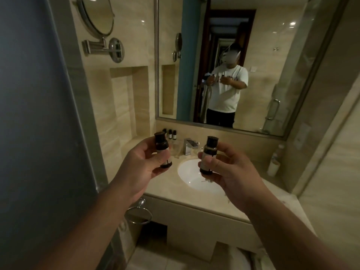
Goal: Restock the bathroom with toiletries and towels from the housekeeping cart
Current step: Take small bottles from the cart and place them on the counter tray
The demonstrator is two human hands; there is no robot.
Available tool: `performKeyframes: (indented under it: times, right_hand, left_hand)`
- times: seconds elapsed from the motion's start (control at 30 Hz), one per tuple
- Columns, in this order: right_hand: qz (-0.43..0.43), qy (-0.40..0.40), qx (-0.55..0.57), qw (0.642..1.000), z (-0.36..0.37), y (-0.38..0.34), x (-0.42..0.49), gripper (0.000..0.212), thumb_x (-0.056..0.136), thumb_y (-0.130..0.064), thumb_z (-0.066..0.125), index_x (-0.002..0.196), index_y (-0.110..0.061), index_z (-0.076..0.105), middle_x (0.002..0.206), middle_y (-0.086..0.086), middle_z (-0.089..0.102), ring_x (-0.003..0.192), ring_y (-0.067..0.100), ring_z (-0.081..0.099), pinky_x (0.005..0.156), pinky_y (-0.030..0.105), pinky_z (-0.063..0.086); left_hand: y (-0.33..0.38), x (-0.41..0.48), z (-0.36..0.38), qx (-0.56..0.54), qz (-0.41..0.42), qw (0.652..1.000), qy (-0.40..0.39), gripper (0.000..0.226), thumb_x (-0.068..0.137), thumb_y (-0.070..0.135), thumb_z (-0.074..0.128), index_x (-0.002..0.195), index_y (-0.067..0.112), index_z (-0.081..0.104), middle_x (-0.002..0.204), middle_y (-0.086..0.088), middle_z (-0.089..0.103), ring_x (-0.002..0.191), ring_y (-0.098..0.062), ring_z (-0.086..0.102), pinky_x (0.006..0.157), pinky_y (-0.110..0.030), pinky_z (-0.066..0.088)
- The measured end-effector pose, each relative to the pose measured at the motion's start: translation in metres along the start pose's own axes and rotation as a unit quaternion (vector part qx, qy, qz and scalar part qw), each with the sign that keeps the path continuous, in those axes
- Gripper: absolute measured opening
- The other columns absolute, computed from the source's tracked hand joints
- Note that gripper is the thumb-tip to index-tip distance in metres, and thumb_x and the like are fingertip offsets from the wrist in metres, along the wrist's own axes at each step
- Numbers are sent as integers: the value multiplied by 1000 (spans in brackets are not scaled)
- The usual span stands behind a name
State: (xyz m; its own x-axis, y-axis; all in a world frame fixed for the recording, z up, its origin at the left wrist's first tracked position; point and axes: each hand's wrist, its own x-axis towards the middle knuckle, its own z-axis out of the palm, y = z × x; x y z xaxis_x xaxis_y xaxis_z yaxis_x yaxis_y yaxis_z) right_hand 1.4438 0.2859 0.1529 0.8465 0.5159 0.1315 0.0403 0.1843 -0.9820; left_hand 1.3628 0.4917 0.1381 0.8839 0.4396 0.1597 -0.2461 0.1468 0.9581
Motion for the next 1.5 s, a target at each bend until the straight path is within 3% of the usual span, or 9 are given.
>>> performKeyframes:
  times: [0.27,0.4,0.63,0.8,0.97,1.07,1.17,1.5]
  right_hand:
    - [28,23,-28,999,19,40,67,37,87,-7,72,119,-23,63,104,6,76,98,27,71,76,31,58]
    - [57,33,-22,998,18,59,101,39,84,-8,74,120,-19,64,106,12,74,100,30,70,76,31,57]
    - [99,3,-13,995,8,98,171,33,88,-6,71,116,-22,65,103,9,75,98,26,72,86,36,60]
    - [119,-39,14,992,-4,118,243,36,89,-5,70,121,-19,64,102,10,75,97,28,72,80,33,58]
    - [135,-85,22,987,-24,130,310,36,88,-7,71,122,-18,64,104,14,73,98,29,72,81,34,58]
    - [154,-94,54,982,-37,138,340,34,86,-10,71,119,-17,64,103,15,73,91,26,72,83,37,57]
    - [176,-96,69,977,-45,148,362,36,86,-9,71,122,-14,63,102,14,73,86,22,71,78,33,56]
    - [188,-60,88,976,-68,169,431,47,78,-14,74,124,-11,63,116,24,67,95,28,71,78,33,59]
  left_hand:
    - [-38,73,-39,-16,-35,999,-22,43,73,22,73,116,22,66,102,3,73,88,-13,68,77,-32,57]
    - [-63,101,-52,-8,-46,999,-15,33,89,13,68,119,24,64,112,1,72,97,-16,68,81,-30,58]
    - [-100,152,-65,14,-55,998,31,28,92,6,64,111,26,69,116,-3,71,103,-17,68,84,-33,57]
    - [-104,200,-63,23,-60,995,81,31,89,4,67,110,27,70,113,-4,72,100,-14,69,85,-33,57]
    - [-108,248,-47,30,-62,991,116,36,73,17,74,109,24,70,115,-8,70,93,-12,70,78,-33,57]
    - [-119,272,-37,40,-59,990,124,32,78,12,73,109,22,70,112,-8,71,90,-12,70,74,-31,58]
    - [-129,290,-33,54,-63,988,133,28,88,2,67,107,23,69,110,-7,72,89,-10,69,72,-26,57]
    - [-164,372,-34,47,-92,988,114,30,88,5,69,110,24,70,114,-4,72,91,-14,71,73,-28,56]
